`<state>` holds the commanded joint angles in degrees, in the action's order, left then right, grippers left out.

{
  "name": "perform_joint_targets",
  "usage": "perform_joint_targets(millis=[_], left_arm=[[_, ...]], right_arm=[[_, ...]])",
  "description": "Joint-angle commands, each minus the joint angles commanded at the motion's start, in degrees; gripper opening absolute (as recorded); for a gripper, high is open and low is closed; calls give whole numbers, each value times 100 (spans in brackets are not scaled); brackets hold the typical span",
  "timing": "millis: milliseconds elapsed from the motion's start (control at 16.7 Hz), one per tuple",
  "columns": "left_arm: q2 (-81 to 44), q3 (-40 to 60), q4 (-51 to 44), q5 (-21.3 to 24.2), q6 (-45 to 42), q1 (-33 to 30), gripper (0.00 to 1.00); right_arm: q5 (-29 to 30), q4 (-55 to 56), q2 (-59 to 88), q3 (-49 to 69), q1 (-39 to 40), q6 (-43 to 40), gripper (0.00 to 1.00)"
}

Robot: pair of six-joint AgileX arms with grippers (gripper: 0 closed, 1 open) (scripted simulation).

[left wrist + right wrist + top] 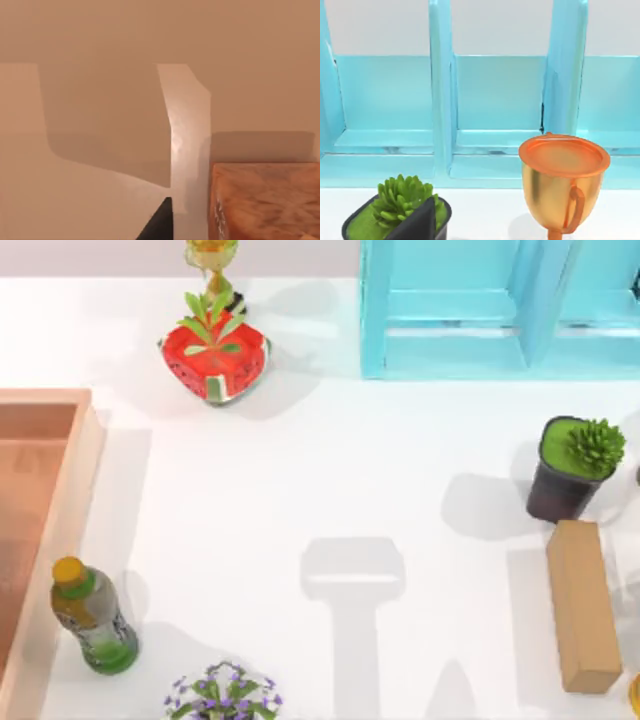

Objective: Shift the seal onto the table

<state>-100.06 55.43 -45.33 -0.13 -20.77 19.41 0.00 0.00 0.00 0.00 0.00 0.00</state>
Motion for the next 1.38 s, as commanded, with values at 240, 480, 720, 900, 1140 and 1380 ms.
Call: perform_joint_targets(millis=[240, 480, 720, 900, 1140, 1380], left_arm=[[0, 0, 0, 0, 0, 0, 17], [0, 0, 0, 0, 0, 0, 0], [0, 0, 0, 0, 0, 0, 0], [11, 2, -1, 3, -4, -9, 0], [304, 351, -262, 27, 293, -401, 0], [1009, 1313, -1005, 54, 1146, -1632, 0]], right_arm=[[0, 0, 0, 0, 0, 0, 100], [0, 0, 0, 0, 0, 0, 100], [0, 0, 0, 0, 0, 0, 100], [0, 0, 0, 0, 0, 0, 100], [0, 0, 0, 0, 0, 0, 100], [0, 0, 0, 0, 0, 0, 100]])
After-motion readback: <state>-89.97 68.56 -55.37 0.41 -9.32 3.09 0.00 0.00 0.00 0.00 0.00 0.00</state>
